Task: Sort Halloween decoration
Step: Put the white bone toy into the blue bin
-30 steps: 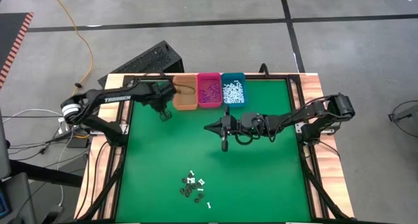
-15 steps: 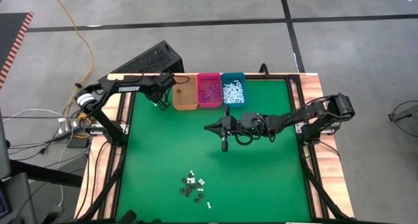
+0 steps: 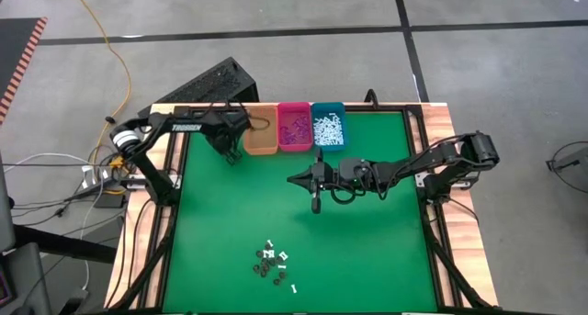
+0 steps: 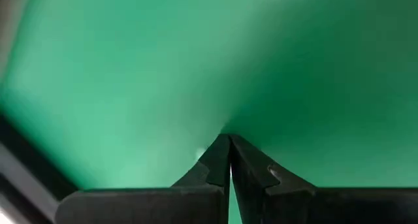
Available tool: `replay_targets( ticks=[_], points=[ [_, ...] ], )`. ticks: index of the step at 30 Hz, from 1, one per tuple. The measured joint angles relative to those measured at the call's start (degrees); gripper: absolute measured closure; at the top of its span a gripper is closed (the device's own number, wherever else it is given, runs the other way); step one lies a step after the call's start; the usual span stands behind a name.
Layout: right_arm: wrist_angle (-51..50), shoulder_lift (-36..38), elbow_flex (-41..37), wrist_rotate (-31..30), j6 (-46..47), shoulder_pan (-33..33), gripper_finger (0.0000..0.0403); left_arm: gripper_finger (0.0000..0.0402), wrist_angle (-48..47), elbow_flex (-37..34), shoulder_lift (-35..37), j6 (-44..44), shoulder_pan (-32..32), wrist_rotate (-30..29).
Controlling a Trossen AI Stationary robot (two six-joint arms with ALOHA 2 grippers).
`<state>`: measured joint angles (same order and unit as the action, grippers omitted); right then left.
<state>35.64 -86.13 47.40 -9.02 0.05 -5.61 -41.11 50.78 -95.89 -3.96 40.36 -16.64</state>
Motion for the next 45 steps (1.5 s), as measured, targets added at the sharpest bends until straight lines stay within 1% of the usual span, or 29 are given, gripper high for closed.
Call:
replay_targets(
  ticks=[4,7,9,10,12,14,15,17,20,23,27,31,34,38,41,45],
  points=[
    [0.0,0.0,0.0,0.0,0.0,0.0,0.0372,0.0401,-7.1,-0.1,2.1,-3.8,-4.9,6.3],
    [0.0,0.0,0.0,0.0,0.0,0.0,0.0372,0.0402,-11.1,-0.3,5.0,-4.9,-10.2,10.2],
    [0.0,0.0,0.0,0.0,0.0,0.0,0.0372,0.0401,-11.8,-0.2,7.4,-5.6,-13.8,9.8],
    [0.0,0.0,0.0,0.0,0.0,0.0,0.0372,0.0401,-11.7,-0.2,8.7,-5.8,-15.3,8.6],
    [0.0,0.0,0.0,0.0,-0.1,0.1,0.0372,0.0401,-11.5,-0.2,11.0,-7.4,-16.8,1.3],
    [0.0,0.0,0.0,0.0,0.0,0.3,0.0372,0.0402,-9.7,-0.1,12.1,-9.0,-15.9,-6.8],
    [0.0,0.0,0.0,0.0,0.0,0.5,0.0372,0.0402,-9.3,-0.1,12.3,-9.4,-14.9,-9.3],
    [0.1,0.0,0.0,0.0,-0.1,0.5,0.0372,0.0402,-8.6,-0.2,12.2,-9.8,-12.1,-11.2],
    [0.1,0.0,0.0,0.0,-0.1,0.5,0.0372,0.0401,-3.0,-1.0,11.3,-9.7,-8.2,-11.9],
    [0.0,0.0,0.0,0.0,-0.1,0.5,0.0372,0.0401,2.4,-3.5,11.0,-9.4,-4.7,-12.1],
    [0.0,0.0,0.0,0.0,-0.1,0.5,0.0372,0.0401,6.0,-6.6,8.8,-8.5,-0.1,-11.7],
    [0.0,0.0,0.0,0.0,-0.4,0.6,0.0372,0.0401,10.5,-8.9,6.4,-7.1,2.3,-8.6],
    [0.2,0.0,0.0,0.0,-0.4,0.8,0.0372,0.0401,12.4,-9.7,5.8,-6.9,1.9,-7.8],
    [0.0,0.0,0.0,0.0,-0.2,0.9,0.0372,0.0401,11.4,-9.8,5.6,-5.9,-1.0,-8.0],
    [0.0,0.0,0.0,0.0,-0.2,0.9,0.0372,0.0401,9.4,-9.8,6.0,-5.9,-4.6,-7.2],
    [0.1,0.0,0.0,0.0,-0.1,1.1,0.0372,0.0401,8.7,-9.9,7.5,-6.4,-10.4,-3.7]
  ],
)
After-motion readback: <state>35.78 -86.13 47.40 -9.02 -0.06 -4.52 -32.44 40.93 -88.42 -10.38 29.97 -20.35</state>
